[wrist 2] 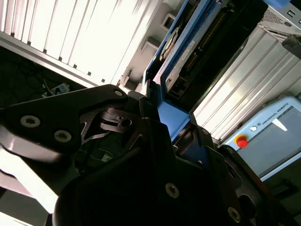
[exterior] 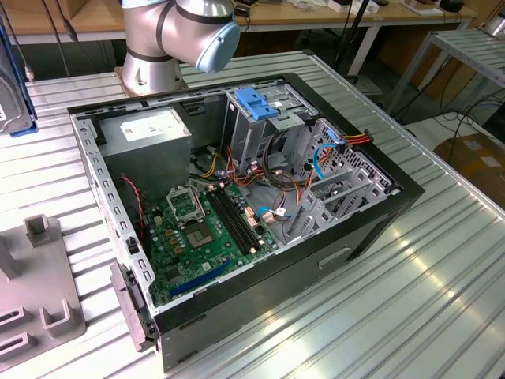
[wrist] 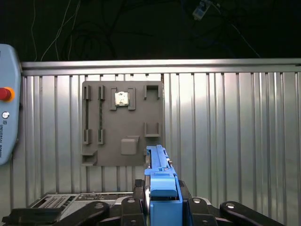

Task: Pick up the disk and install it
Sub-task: 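Pick up the disk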

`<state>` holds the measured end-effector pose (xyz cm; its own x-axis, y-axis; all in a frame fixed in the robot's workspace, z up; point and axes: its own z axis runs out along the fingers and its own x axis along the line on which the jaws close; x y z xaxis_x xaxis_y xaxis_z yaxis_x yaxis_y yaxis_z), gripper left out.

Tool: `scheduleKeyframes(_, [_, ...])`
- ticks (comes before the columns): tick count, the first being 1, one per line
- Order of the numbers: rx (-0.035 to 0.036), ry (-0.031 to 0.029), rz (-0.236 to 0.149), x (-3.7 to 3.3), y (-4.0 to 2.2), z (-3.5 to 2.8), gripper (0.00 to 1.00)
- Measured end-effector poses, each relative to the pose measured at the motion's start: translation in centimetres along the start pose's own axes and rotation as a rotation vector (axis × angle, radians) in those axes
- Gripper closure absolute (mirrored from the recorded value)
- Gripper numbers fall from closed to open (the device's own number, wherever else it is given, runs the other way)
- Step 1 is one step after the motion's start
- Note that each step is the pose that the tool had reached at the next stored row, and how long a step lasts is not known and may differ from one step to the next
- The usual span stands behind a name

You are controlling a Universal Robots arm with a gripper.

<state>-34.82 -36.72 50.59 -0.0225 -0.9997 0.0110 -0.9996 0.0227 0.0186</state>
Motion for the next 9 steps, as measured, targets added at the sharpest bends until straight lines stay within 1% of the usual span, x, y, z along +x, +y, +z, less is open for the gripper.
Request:
scheduleKeyframes(3, [0.0000, 0.0000, 0.000, -0.01, -0.45, -0.01, 0.63])
scheduleKeyframes(5, [0.0000, 0.0000, 0.000, -0.03, -1.04, -0.02, 0.63])
scheduleKeyframes(6, [0.0000, 0.0000, 0.000, -0.03, -1.23, -0.02, 0.63])
scheduleKeyframes(9, [0.0000, 0.0000, 0.000, -0.04, -1.63, -0.03, 0.63])
